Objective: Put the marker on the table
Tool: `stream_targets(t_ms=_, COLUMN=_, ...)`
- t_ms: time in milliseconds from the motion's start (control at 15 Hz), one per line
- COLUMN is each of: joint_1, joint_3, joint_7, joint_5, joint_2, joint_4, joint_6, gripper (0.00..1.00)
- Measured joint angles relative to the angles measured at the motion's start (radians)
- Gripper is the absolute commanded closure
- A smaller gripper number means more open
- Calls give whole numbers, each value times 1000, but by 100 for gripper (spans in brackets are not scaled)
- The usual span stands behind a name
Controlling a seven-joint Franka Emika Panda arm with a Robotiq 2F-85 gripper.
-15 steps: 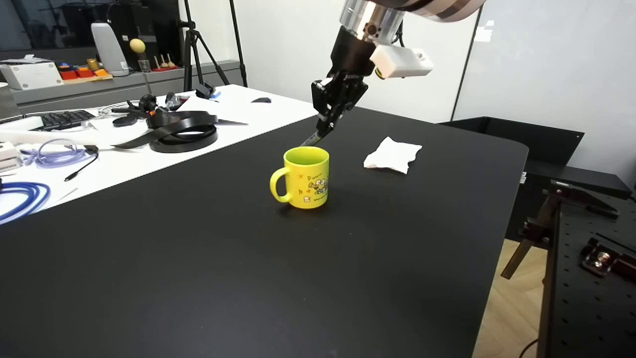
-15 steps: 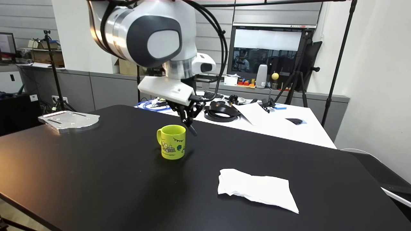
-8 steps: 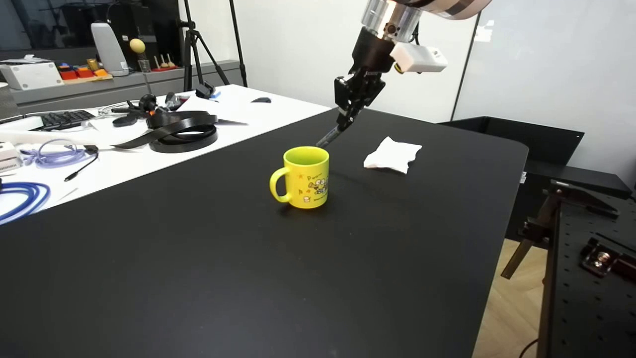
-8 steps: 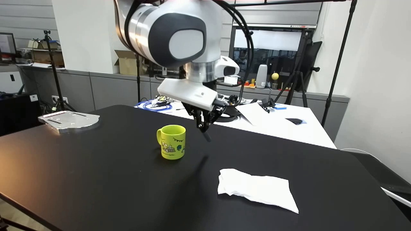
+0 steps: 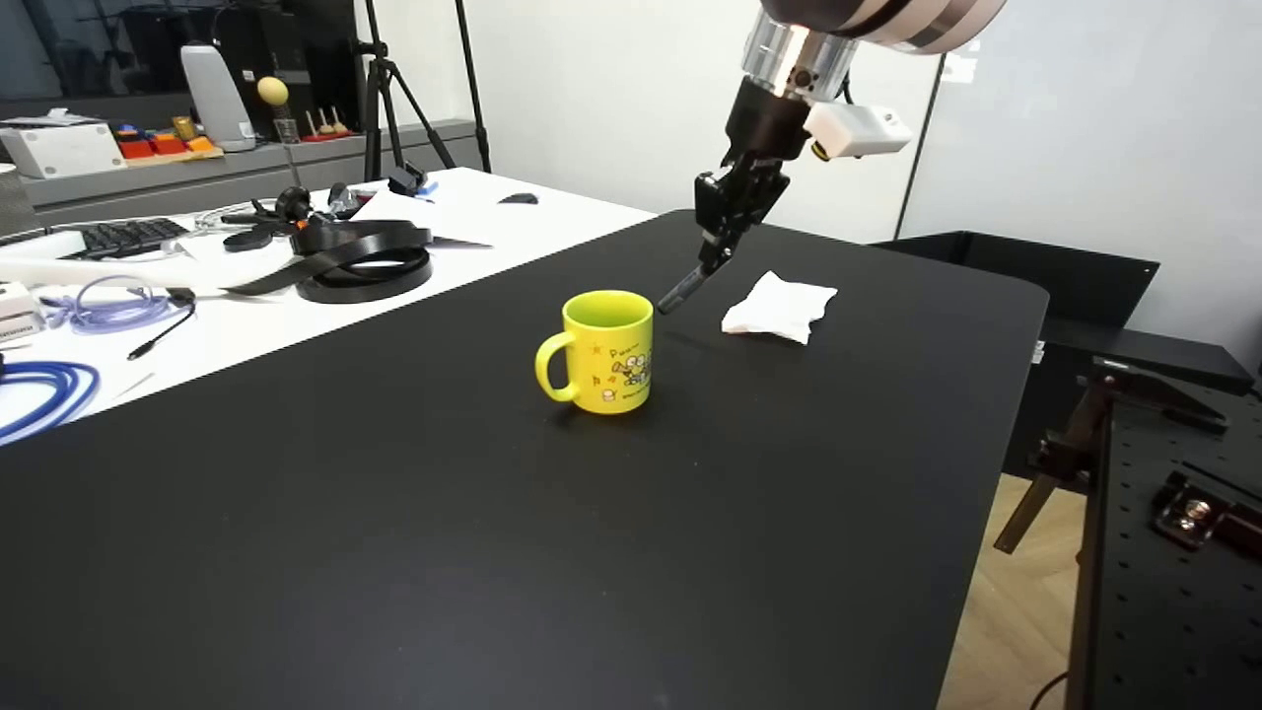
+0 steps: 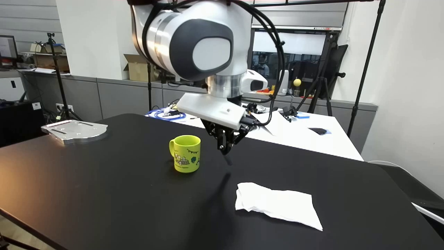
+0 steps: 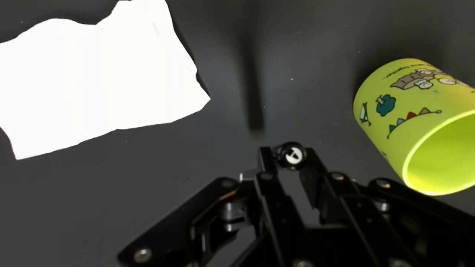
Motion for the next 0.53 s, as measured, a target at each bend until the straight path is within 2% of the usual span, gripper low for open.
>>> stream_targets(t_ms=267, joint_1=125, joint_3=-116, joint_7=-1, joint_5=-5, joint_2=24, joint_4=3, joint_6=5, gripper=94)
stream_targets(t_ms=333, joint_1=160, joint_3=-144, joint_7=-1, joint_5=-8, joint_2=32, joint_4=4, joint_6=10, gripper=53)
stream_targets(t_ms=400, joint_1=192, joint_3=-168, joint_7=-1, joint_5=-10, joint_2=38, joint_4=6, joint_6=17, gripper=51)
stream_targets(t_ms=533, joint_1=250, joint_3=-211, joint_7=0, joint_5=-12, joint_2=47, joint_4=10, joint_6=22, gripper=39)
